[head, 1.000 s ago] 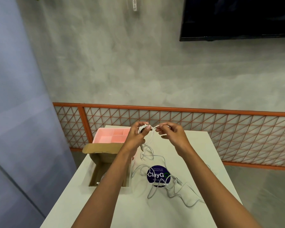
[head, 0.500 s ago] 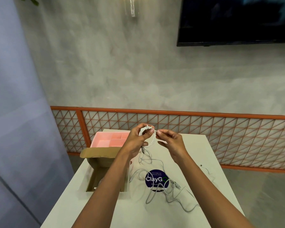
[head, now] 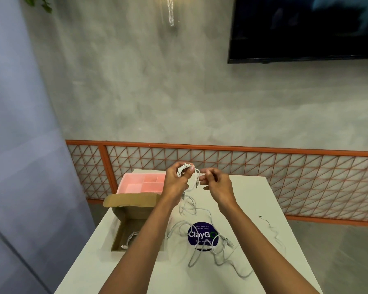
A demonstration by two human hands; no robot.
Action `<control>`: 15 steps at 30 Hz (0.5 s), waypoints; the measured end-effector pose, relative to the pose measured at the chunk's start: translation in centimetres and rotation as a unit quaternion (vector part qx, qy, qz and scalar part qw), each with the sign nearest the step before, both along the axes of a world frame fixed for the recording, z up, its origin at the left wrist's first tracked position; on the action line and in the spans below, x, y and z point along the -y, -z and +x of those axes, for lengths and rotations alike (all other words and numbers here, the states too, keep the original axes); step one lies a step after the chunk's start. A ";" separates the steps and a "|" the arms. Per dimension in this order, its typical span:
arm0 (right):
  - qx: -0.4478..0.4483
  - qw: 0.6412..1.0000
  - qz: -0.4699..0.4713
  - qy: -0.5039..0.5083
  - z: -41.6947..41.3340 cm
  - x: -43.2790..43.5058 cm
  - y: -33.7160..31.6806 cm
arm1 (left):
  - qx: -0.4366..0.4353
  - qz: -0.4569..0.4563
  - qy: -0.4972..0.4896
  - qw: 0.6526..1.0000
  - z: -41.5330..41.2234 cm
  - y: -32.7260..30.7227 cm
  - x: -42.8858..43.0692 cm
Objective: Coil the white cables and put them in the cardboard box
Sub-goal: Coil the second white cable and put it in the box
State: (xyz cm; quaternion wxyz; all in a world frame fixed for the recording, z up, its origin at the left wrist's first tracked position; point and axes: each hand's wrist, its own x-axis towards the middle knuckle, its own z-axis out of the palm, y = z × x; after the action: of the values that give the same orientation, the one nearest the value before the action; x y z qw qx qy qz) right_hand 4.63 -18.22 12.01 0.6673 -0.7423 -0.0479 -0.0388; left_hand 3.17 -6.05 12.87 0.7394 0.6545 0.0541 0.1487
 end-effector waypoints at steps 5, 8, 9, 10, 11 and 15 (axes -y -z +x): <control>0.011 0.998 -0.019 -0.059 0.0 0.2 -0.6 | -0.001 0.009 0.005 1.000 0.2 0.2 -0.2; -0.016 0.996 0.008 -0.086 0.1 0.2 -0.7 | -0.007 -0.003 0.022 1.000 0.3 0.5 -0.2; -0.024 0.995 0.008 -0.096 0.0 0.2 -0.9 | -0.012 -0.012 0.029 0.999 0.4 0.6 -0.4; -0.029 0.994 0.005 -0.103 0.0 0.3 -0.9 | -0.017 -0.027 0.038 0.999 0.4 0.6 -0.6; -0.034 0.993 0.009 -0.110 0.1 0.5 -1.0 | -0.024 -0.045 0.049 0.997 0.5 0.6 -0.8; -0.056 0.988 0.049 -0.133 0.1 0.5 -0.7 | -0.044 -0.105 0.117 0.987 -0.1 0.8 -1.5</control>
State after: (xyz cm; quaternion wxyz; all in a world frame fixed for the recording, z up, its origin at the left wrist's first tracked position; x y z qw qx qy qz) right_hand 4.77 -18.69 12.73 0.7040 -0.6964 -0.1073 0.0894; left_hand 3.10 -4.59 12.09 0.8134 0.5806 0.0248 0.0261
